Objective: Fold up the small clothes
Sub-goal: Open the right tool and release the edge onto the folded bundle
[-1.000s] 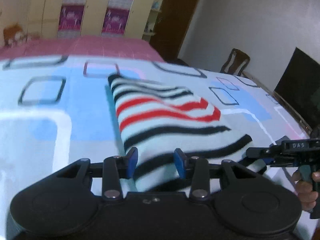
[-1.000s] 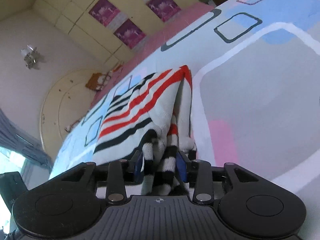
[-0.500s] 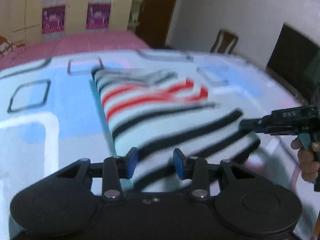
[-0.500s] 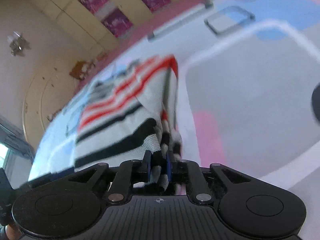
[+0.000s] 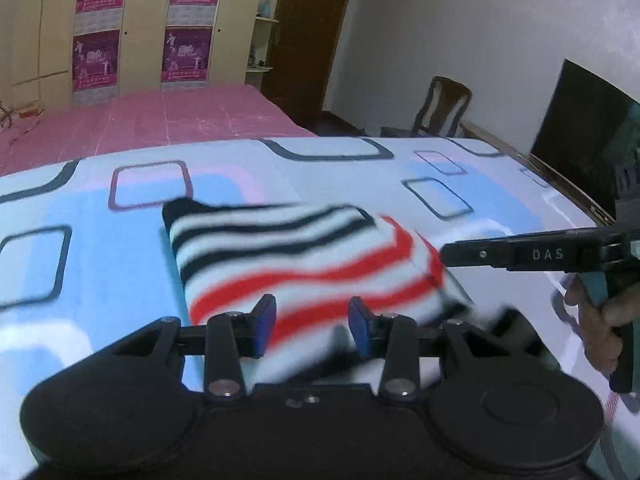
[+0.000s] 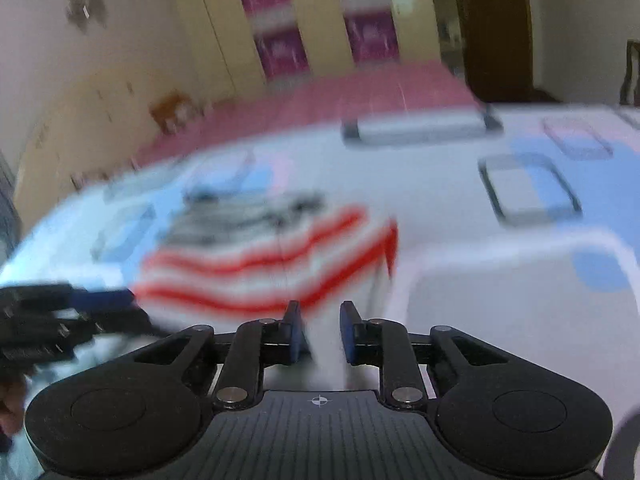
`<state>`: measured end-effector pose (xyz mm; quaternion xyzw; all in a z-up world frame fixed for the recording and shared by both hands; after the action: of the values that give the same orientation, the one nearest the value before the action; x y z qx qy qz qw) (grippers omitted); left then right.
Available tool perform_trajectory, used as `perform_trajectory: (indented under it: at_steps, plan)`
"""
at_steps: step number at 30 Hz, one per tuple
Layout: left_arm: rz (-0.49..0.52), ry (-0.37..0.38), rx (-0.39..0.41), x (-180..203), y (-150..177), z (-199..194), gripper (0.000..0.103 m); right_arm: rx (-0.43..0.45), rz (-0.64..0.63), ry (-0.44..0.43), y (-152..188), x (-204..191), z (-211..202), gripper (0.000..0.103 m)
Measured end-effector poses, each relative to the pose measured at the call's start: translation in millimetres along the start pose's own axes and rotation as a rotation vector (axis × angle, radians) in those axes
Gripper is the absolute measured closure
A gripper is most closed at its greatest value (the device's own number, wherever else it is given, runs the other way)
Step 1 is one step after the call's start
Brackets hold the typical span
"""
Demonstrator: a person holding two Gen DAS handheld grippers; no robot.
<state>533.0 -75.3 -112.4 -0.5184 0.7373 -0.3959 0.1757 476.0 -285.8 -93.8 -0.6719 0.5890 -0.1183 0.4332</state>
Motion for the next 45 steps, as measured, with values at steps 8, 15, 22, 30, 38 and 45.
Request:
perform_trajectory:
  at_steps: [8, 15, 22, 30, 38, 45]
  plan:
    - [-0.041, 0.036, -0.054, -8.5, -7.1, 69.7, 0.064, -0.142, -0.085, 0.102, -2.2, 7.9, 81.2, 0.066]
    - [0.011, 0.06, -0.047, -8.4, -9.6, 62.4, 0.064, -0.136, -0.097, 0.125, 2.0, 6.4, 74.4, 0.066]
    - [-0.079, -0.046, 0.069, -50.0, -28.1, 50.6, 0.065, -0.021, -0.133, 0.051, -46.5, -17.9, 68.3, 0.076]
    - [-0.032, 0.021, -0.062, -44.4, -29.6, 96.1, 0.065, -0.115, -0.179, 0.159, -21.4, -7.3, 112.2, 0.063]
    - [-0.032, 0.063, -0.006, -20.7, -10.8, 17.3, 0.065, -0.061, -0.14, 0.052, -33.4, -16.8, 50.6, 0.077]
    - [0.079, 0.002, -0.06, 5.1, 10.0, 28.1, 0.065, -0.146, -0.177, 0.116, 8.6, -5.6, 50.6, 0.079]
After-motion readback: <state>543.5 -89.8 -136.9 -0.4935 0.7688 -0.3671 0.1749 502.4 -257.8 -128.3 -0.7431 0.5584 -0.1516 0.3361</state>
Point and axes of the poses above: each gripper's, at about its wrist camera, not at the fingertips, and z roughly the way its jaws point, x to its right, y to its underside, the point moved 8 cm from there along z, roughly the way its jaws point, and after that the axes turned 3 degrees about -y, right-handed, at the moved point
